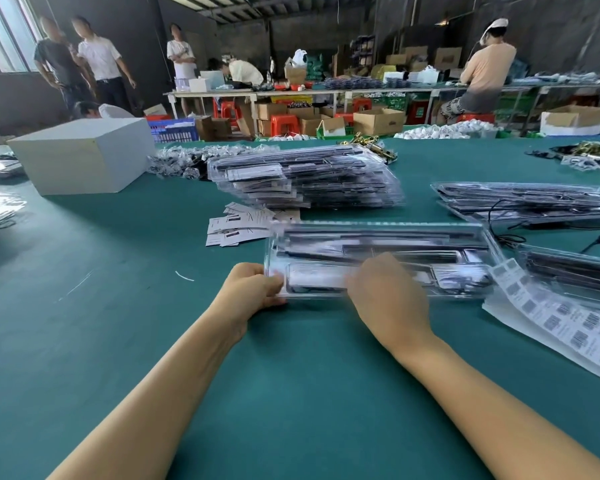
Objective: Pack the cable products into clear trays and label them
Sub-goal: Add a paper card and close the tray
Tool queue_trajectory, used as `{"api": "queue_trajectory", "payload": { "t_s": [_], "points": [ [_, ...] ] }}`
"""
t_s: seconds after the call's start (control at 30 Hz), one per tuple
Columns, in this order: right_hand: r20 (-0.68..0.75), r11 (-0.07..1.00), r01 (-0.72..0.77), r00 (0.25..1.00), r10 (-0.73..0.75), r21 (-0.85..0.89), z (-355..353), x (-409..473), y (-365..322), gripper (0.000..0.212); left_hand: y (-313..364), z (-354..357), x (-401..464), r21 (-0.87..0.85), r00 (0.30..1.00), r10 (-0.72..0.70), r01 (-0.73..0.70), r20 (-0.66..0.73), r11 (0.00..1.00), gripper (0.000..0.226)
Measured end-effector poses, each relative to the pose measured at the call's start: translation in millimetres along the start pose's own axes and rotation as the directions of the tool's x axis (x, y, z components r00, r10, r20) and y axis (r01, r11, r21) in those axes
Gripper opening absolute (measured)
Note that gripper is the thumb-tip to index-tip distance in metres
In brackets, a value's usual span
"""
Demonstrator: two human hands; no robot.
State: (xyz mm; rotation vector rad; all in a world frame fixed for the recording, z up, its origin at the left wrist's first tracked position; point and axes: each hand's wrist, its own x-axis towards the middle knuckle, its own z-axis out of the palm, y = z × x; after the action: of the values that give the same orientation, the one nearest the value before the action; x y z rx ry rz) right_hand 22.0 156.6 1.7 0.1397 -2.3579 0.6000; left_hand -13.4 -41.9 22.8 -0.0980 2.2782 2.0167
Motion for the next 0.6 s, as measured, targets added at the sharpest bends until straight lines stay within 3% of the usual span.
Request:
{"api": "queue_trajectory", "payload": {
  "t_s": [0.17,0.3,0.6],
  "points": [
    [-0.096,0.944,-0.211,0.966,0.241,0.253,-6.9,8.5,12.2,0.026,-2.9,-8.3,5.3,0.053,0.971,0.147,-0.140,-0.186,0.989,0.019],
    [0.014,0.793,-0.453,0.871,0.491,0.408,-6.4,12.6,24.2,0.034,-8.0,-13.4,9.6,0.051,0.955,0.186,-0.179,-0.232,0.983,0.012],
    [0.093,0.724,-0.537,0.826,0.557,0.434,-4.7,12.3,25.1,0.033,-14.5,-10.1,16.1,0.070,0.948,0.163,-0.149,-0.274,0.986,0.016]
  ]
}}
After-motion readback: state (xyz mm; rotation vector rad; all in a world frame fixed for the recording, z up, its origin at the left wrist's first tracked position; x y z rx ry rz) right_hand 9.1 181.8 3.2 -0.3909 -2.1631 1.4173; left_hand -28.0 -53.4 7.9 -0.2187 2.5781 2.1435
